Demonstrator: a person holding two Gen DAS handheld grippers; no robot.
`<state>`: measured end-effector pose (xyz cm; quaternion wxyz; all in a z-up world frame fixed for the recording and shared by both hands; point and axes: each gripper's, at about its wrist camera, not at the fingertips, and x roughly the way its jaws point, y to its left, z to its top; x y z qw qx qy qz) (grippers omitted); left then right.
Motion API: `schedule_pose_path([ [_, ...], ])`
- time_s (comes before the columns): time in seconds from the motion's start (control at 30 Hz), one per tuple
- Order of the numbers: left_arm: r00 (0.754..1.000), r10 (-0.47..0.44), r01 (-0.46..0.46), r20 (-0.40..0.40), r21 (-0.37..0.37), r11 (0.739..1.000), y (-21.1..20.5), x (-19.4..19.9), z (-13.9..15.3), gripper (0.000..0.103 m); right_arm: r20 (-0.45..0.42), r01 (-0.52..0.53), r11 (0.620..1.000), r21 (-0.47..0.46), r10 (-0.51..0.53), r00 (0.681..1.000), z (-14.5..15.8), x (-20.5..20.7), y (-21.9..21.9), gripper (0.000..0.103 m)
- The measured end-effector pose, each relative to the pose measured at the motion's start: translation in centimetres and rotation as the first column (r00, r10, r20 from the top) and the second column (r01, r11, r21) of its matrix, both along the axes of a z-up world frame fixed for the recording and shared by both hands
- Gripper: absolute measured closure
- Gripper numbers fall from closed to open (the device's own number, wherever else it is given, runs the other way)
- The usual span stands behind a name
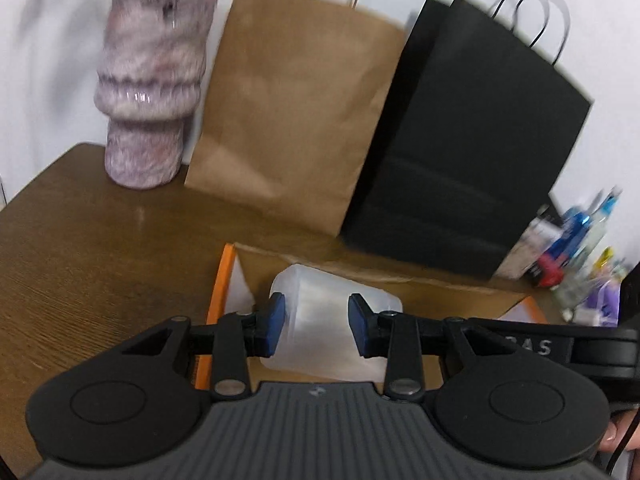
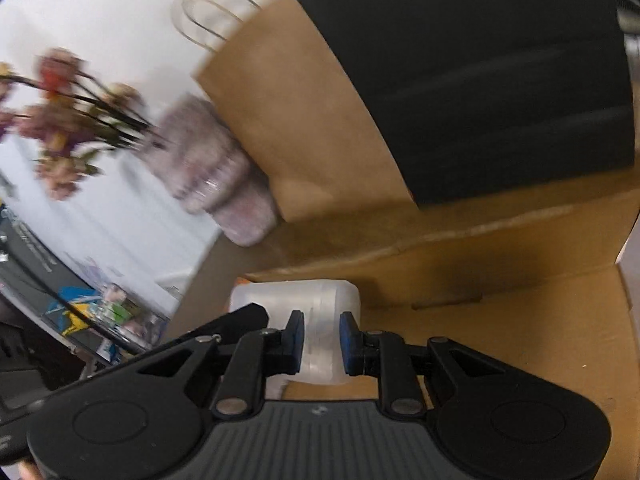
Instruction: Organize rigid objects
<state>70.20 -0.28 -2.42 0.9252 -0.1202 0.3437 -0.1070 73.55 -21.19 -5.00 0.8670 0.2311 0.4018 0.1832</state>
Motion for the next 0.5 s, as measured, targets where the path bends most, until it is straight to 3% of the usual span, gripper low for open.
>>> schedule_pose_path([
  [0.27,0.997,0.021,-0.022,-0.07,-0.021,1.0,0.5,1.7,-1.5,0.062,-0.018,-0.002,1.0,0.007,0.002,1.0,-2.0,0.9,0.5,0.083],
  [0.43,0.996,0.038,-0.037,-0.078,0.015,0.999,0.1,1.8,-1.3,0.059,-0.04,0.016,1.0,-0.016,-0.017,0.999,-1.4,0.5,0.4,0.082],
  [0.5,0.996,0.037,-0.037,-0.079,0.007,0.999,0.1,1.6,-0.9,0.048,-0.043,0.026,0.999,-0.025,-0.027,0.999,-0.7,0.1,0.2,0.082],
])
